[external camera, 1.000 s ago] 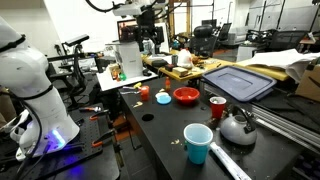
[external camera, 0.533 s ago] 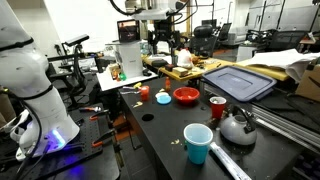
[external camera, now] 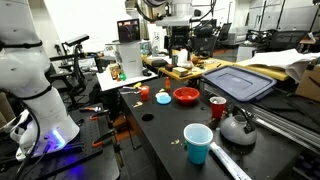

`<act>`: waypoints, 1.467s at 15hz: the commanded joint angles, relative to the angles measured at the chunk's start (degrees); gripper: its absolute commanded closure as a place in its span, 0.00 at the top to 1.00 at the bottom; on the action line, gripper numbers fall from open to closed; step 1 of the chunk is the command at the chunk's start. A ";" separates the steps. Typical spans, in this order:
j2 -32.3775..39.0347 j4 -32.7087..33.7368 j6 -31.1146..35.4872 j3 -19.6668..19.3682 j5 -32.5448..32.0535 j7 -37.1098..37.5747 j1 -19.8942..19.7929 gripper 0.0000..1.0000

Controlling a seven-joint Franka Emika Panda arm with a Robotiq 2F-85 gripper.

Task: Move the red cup to the left

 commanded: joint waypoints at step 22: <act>36.44 37.77 -7.22 8.67 -8.62 -2.91 -8.24 1.00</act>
